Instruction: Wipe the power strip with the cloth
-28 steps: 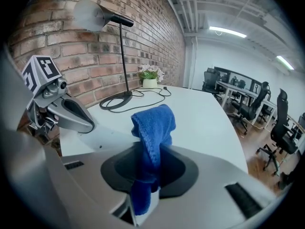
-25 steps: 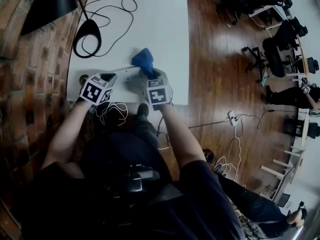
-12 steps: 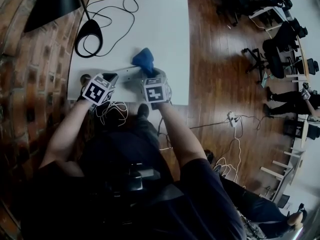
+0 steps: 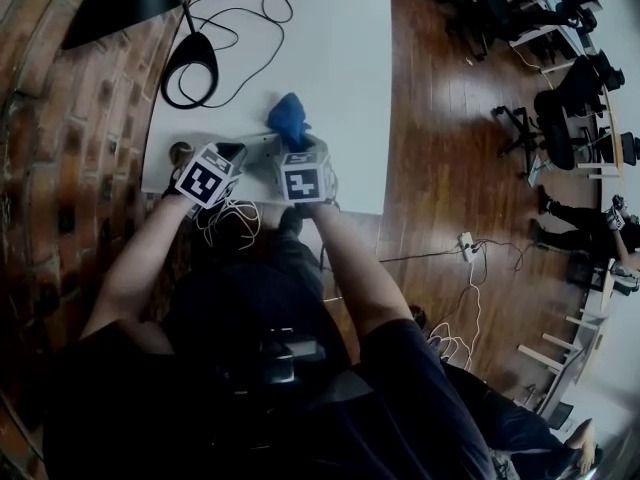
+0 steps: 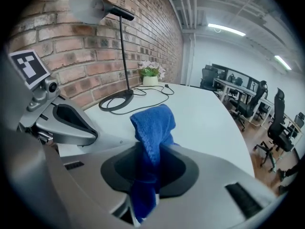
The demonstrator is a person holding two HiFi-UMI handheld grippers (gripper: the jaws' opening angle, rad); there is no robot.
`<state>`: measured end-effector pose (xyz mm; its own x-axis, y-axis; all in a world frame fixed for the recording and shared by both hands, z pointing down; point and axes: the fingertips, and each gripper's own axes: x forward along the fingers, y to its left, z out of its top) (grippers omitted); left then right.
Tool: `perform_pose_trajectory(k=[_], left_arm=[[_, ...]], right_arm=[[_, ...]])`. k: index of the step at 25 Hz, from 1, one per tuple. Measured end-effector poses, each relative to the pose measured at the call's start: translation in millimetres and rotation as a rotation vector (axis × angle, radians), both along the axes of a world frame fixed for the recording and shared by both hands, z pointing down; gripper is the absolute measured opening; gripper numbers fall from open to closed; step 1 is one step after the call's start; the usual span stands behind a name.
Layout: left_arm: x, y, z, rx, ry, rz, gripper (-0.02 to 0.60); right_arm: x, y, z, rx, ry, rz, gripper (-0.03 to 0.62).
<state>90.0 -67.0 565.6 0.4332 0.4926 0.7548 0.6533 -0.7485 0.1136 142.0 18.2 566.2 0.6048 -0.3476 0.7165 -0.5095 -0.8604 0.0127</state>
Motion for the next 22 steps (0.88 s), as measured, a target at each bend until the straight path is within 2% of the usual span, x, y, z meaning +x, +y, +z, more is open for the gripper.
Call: perform_pose_trajectory(k=[5, 11, 16, 22], left_arm=[[-0.7, 0.4, 1.4, 0.035, 0.04, 0.014, 0.014], [-3.8, -10.6, 6.0, -0.017, 0.048, 0.028, 0.011], [-6.0, -57.9, 3.9, 0.008, 0.126, -0.165, 0.005], [-12.3, -63.9, 17.0, -0.007, 0.066, -0.189, 0.004]], right_arm=[[-9.7, -30.1, -2.6, 0.029, 0.016, -0.045, 0.084], [-17.0, -41.2, -2.1, 0.029, 0.022, -0.106, 0.084], [-16.2, -41.9, -4.5, 0.001, 0.055, -0.15, 0.086], [-16.7, -42.1, -2.6, 0.002, 0.039, -0.138, 0.086]])
